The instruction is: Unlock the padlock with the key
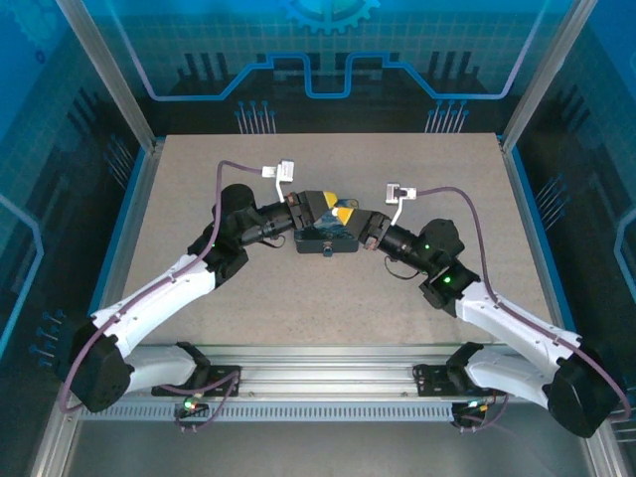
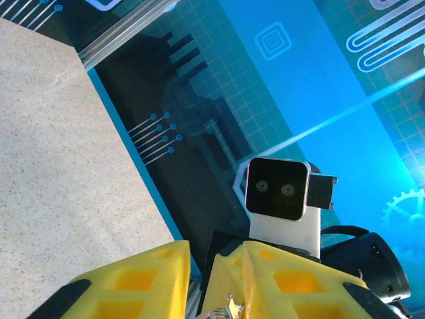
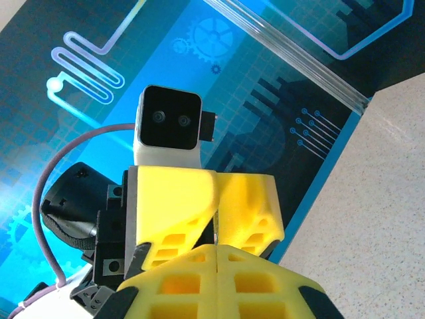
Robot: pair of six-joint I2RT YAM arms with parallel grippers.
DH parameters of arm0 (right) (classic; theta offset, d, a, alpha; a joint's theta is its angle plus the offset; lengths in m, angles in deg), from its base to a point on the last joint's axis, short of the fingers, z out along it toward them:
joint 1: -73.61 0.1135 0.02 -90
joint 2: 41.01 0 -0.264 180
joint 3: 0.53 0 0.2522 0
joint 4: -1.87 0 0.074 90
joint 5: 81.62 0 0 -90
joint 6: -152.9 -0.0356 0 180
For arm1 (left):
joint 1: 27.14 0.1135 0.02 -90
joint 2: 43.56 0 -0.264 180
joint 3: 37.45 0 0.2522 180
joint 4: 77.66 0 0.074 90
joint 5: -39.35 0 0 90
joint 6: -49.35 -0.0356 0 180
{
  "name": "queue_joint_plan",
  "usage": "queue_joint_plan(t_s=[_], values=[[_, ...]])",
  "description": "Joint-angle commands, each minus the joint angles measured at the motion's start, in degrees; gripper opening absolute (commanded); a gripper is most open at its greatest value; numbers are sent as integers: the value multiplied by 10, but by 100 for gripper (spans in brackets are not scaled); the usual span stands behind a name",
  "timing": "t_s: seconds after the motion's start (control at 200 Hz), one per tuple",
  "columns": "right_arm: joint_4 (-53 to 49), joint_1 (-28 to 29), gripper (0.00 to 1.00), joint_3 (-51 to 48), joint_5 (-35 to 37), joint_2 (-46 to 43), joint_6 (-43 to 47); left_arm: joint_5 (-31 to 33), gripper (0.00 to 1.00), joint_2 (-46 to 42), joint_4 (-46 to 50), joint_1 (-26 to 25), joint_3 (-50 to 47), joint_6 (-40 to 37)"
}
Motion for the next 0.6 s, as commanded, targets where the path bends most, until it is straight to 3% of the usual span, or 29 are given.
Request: queue_joint_plan(t_s=[0.0,0.08,0.19,0.255,0.345,0.595], values=[[-5,-9,0,-6,8,-13,9,-14,17,0,-5,-3,6,2],[-9,-11,0,-7,6,-15,9,-14,0,-1,-3,-3,9,-3],[-16,-14,0,-9,9,-22,8,-16,0,1,3,-3,14,-5],[-21,-15,21,-7,12,-25,7,-17,0,3,-1,-3,14,0],[-21,-15,30,2,8,-23,11,-18,0,7,-5,-3,13,4],[-17,-12,38,16,-2,-7,13,-16,0,10,-18,-5,9,13]])
